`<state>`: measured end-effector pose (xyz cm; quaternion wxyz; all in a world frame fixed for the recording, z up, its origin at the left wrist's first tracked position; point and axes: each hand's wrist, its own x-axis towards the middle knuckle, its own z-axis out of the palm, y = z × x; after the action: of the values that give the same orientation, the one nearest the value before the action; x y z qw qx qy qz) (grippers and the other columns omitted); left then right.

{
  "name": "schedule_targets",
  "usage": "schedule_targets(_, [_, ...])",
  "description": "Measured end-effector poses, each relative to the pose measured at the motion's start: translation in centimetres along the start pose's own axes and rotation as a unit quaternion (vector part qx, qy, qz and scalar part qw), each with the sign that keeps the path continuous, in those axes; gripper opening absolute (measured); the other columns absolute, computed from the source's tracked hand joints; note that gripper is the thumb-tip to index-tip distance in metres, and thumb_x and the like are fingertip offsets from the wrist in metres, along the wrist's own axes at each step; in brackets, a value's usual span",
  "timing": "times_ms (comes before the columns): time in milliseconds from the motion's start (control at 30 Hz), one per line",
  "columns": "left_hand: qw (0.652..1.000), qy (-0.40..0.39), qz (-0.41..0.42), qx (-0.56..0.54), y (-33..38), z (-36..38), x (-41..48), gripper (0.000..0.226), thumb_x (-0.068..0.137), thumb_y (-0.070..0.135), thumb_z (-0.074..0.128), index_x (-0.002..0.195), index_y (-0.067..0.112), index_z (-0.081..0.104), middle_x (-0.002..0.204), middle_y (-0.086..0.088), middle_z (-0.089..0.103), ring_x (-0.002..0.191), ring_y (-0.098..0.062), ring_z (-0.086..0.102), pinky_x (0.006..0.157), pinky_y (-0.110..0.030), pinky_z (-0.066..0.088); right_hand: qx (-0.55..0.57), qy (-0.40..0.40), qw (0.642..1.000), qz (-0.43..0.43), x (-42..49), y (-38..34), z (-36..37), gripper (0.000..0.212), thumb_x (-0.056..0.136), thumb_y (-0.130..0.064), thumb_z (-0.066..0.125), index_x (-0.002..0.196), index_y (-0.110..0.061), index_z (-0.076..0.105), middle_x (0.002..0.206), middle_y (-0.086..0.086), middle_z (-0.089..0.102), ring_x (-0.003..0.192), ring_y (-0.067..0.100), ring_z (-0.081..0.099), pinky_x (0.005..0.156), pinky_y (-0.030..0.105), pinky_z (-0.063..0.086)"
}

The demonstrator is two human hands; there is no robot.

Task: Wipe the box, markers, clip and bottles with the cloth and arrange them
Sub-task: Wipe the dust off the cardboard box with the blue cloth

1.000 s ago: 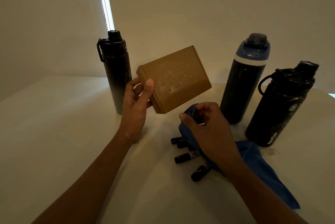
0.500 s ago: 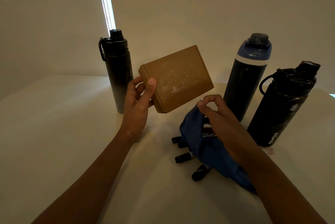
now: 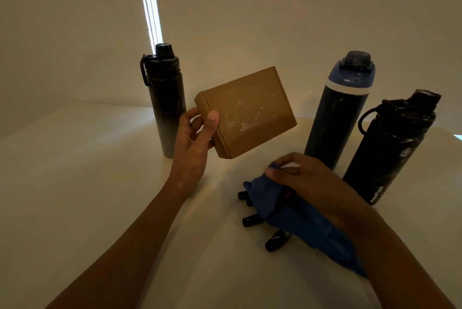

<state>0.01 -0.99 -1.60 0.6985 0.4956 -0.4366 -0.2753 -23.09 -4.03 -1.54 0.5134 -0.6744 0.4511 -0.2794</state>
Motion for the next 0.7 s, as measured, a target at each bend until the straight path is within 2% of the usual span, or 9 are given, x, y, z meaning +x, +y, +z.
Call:
schedule_targets(100, [1.000, -0.003, -0.001, 0.002, 0.0, 0.0, 0.0, 0.066, 0.091, 0.052, 0.060, 0.148, 0.022, 0.045, 0.141, 0.004, 0.063, 0.121, -0.012, 0.067, 0.103, -0.045, 0.057, 0.038, 0.094, 0.988, -0.114, -0.3, -1.0, 1.0, 0.035, 0.097, -0.023, 0.067, 0.128, -0.024, 0.050, 0.089, -0.004, 0.077, 0.087, 0.007, 0.074, 0.075, 0.022, 0.061])
schedule_targets(200, [1.000, 0.002, -0.003, 0.002, 0.0, 0.0, 0.0, 0.068, 0.090, 0.053, 0.061, 0.149, 0.024, 0.044, 0.140, 0.006, 0.062, 0.119, -0.008, 0.068, 0.103, -0.042, 0.057, 0.021, 0.287, 0.932, -0.219, -0.5, -1.3, 1.7, 0.038, 0.098, -0.023, 0.066, 0.129, -0.025, 0.043, 0.087, -0.017, 0.072, 0.090, 0.000, 0.070, 0.074, 0.014, 0.056])
schedule_targets(267, [1.000, 0.005, -0.006, 0.003, -0.1, 0.0, 0.1, 0.069, 0.089, 0.053, 0.061, 0.149, 0.024, 0.044, 0.141, 0.004, 0.062, 0.120, -0.010, 0.068, 0.104, -0.043, 0.057, -0.037, 0.342, 0.905, -0.251, -0.3, -0.8, 2.3, 0.042, 0.099, -0.030, 0.064, 0.133, -0.030, 0.039, 0.110, -0.021, 0.065, 0.105, 0.007, 0.068, 0.081, 0.016, 0.057])
schedule_targets(300, [1.000, 0.004, -0.007, 0.003, -0.1, 0.1, 0.0, 0.068, 0.090, 0.053, 0.061, 0.149, 0.024, 0.045, 0.141, 0.004, 0.062, 0.120, -0.010, 0.068, 0.104, -0.043, 0.057, -0.062, 0.338, 0.905, -0.251, -0.2, -0.5, 2.8, 0.044, 0.100, -0.035, 0.062, 0.137, -0.033, 0.038, 0.124, -0.017, 0.059, 0.117, 0.013, 0.064, 0.087, 0.018, 0.055])
schedule_targets(367, [1.000, 0.003, -0.008, 0.002, -0.2, 0.2, -0.1, 0.064, 0.093, 0.052, 0.061, 0.149, 0.025, 0.045, 0.140, 0.005, 0.062, 0.120, -0.008, 0.067, 0.103, -0.042, 0.058, -0.130, 0.306, 0.907, -0.257, 0.0, 0.4, 3.9, 0.054, 0.101, -0.041, 0.057, 0.148, -0.039, 0.031, 0.152, -0.011, 0.042, 0.139, 0.018, 0.047, 0.106, 0.033, 0.047])
schedule_targets(433, [1.000, 0.008, -0.006, -0.001, -0.1, 0.1, -0.1, 0.058, 0.097, 0.048, 0.061, 0.148, 0.025, 0.046, 0.139, 0.006, 0.063, 0.118, -0.006, 0.067, 0.101, -0.041, 0.059, -0.242, 0.309, 0.871, -0.296, 0.0, 0.7, 4.8, 0.062, 0.103, -0.036, 0.055, 0.156, -0.035, 0.024, 0.166, -0.005, 0.023, 0.150, 0.012, 0.027, 0.118, 0.040, 0.027])
schedule_targets(467, [1.000, 0.015, -0.007, -0.006, -0.1, 0.0, 0.0, 0.055, 0.099, 0.045, 0.062, 0.148, 0.025, 0.047, 0.138, 0.007, 0.063, 0.118, -0.006, 0.067, 0.101, -0.042, 0.059, -0.287, 0.314, 0.849, -0.313, -0.1, 0.7, 5.2, 0.065, 0.103, -0.032, 0.056, 0.158, -0.032, 0.022, 0.168, -0.002, 0.017, 0.153, 0.011, 0.020, 0.119, 0.043, 0.023])
schedule_targets(533, [0.999, 0.032, -0.013, -0.018, -0.1, -0.1, 0.1, 0.051, 0.101, 0.042, 0.062, 0.147, 0.024, 0.048, 0.138, 0.006, 0.065, 0.120, -0.009, 0.067, 0.101, -0.046, 0.059, -0.330, 0.308, 0.827, -0.334, -0.4, 0.6, 6.0, 0.070, 0.103, -0.028, 0.058, 0.161, -0.027, 0.019, 0.169, 0.000, 0.009, 0.156, 0.015, 0.013, 0.119, 0.052, 0.024])
schedule_targets(700, [0.998, 0.047, -0.025, -0.038, -0.2, -0.2, 0.4, 0.053, 0.100, 0.046, 0.063, 0.147, 0.024, 0.050, 0.139, 0.004, 0.065, 0.124, -0.018, 0.067, 0.102, -0.053, 0.057, -0.377, 0.231, 0.811, -0.383, 0.6, 1.1, 6.4, 0.068, 0.109, -0.032, 0.043, 0.165, -0.021, 0.006, 0.171, -0.003, 0.006, 0.159, 0.019, 0.006, 0.120, 0.061, 0.024])
